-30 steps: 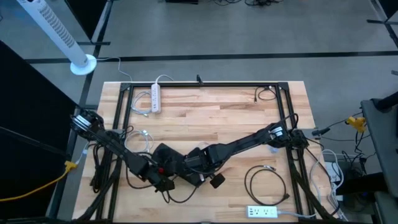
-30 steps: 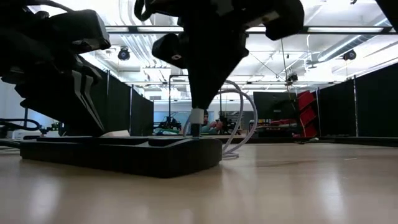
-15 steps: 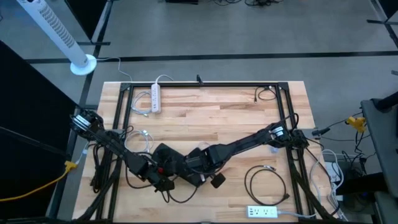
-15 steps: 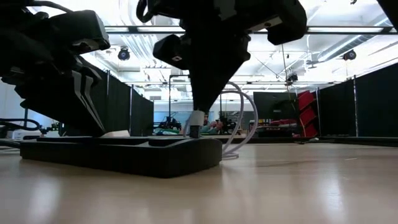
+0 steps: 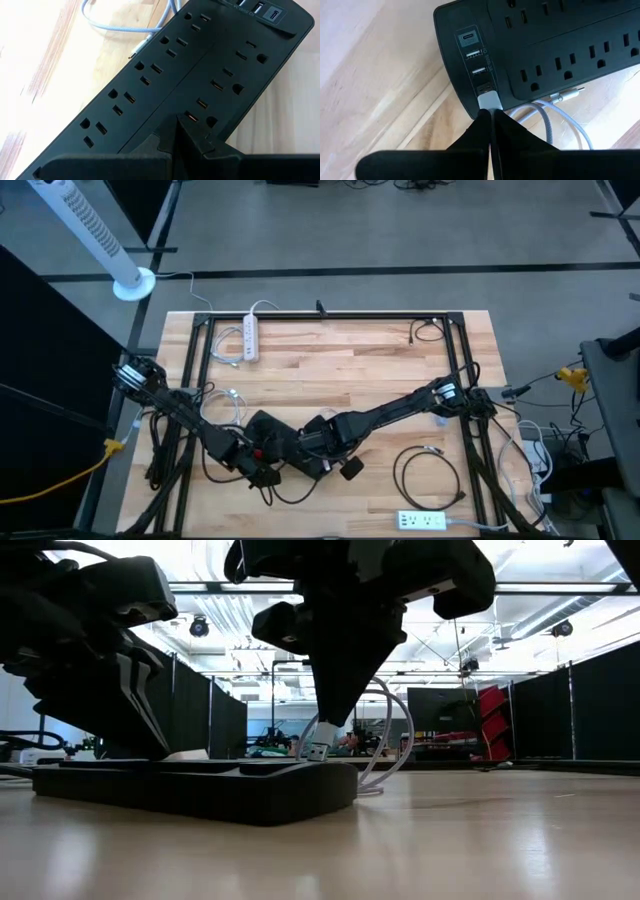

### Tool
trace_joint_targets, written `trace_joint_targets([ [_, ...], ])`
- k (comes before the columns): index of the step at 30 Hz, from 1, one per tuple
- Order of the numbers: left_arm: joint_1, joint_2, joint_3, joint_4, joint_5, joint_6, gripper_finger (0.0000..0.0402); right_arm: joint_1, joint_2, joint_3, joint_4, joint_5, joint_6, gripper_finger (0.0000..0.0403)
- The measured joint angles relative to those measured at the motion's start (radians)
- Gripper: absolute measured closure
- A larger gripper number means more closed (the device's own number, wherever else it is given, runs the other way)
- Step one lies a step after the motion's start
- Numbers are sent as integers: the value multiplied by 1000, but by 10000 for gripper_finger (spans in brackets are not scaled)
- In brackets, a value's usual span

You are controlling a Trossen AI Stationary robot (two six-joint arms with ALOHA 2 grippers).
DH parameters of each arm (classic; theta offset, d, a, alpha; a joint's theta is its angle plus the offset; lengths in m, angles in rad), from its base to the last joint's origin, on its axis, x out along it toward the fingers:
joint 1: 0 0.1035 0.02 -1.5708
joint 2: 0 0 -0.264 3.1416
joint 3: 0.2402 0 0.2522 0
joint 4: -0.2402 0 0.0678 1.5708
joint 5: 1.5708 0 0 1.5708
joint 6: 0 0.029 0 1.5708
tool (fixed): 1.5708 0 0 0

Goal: Plug in charger cables
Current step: Insert the bottom right white charger cable into the black outlet extension

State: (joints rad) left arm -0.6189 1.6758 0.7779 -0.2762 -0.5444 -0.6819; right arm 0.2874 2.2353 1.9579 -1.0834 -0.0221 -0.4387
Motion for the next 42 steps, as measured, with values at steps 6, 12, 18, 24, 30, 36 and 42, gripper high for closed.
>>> trace_joint_targets([
  [6,-1,1,-1,7,-8,-3,402,0,0,0,-5,15,0,403],
  [12,-1,1,-1,8,-9,-4,402,0,0,0,-12,22,-4,403],
  [18,-1,1,-1,9,-12,-5,402,0,-2,1,-15,22,-5,403],
  [24,0,1,-1,10,-13,-5,402,0,-3,1,-17,22,-6,403],
  [30,0,2,-1,11,-14,-8,402,1,-4,1,-14,22,-7,403],
  [36,0,2,-2,13,-15,-8,402,5,-2,1,-3,12,-7,403],
  [42,0,2,-2,14,-17,-12,402,9,-2,-14,28,-25,-7,403],
])
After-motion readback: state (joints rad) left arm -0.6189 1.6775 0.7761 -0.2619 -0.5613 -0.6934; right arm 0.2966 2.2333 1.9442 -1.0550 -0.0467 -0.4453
